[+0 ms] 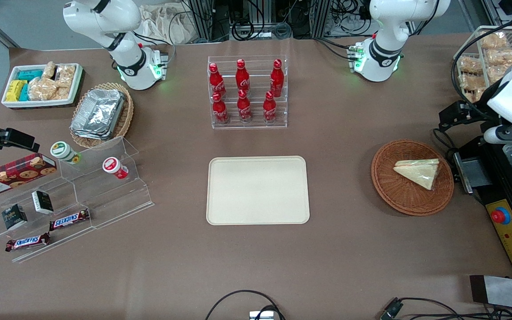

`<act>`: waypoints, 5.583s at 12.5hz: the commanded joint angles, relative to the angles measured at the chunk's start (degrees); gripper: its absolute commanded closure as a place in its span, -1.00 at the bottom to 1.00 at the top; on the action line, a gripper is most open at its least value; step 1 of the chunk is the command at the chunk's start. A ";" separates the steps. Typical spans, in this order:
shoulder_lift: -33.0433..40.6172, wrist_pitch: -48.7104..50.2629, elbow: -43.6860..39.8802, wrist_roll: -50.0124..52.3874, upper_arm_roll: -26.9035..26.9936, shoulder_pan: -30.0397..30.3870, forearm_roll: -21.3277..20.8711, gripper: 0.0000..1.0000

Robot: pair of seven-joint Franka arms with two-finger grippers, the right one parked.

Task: Place sandwich from basket to tray
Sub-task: 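Move the left gripper over the wrapped sandwich in the wicker basket, then lower the left gripper and close it on the wrapped sandwich, then lift the sandwich and carry it with the left gripper over the tray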

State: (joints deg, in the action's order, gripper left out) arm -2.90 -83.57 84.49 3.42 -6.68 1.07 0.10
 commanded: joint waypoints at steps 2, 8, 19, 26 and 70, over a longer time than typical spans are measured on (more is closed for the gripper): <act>-1.05 2.35 -2.04 1.84 0.09 0.42 0.60 -1.00; -2.81 2.53 -1.26 9.83 0.26 1.73 -0.63 -1.00; 5.98 -28.47 31.93 19.59 0.35 11.14 5.61 -1.00; 2.74 -46.94 45.15 21.19 0.26 16.23 9.29 -1.00; 8.36 -33.77 36.71 9.32 -21.87 15.10 10.70 0.78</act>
State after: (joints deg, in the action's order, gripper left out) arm 5.77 -118.16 122.45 12.76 -25.78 15.84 9.81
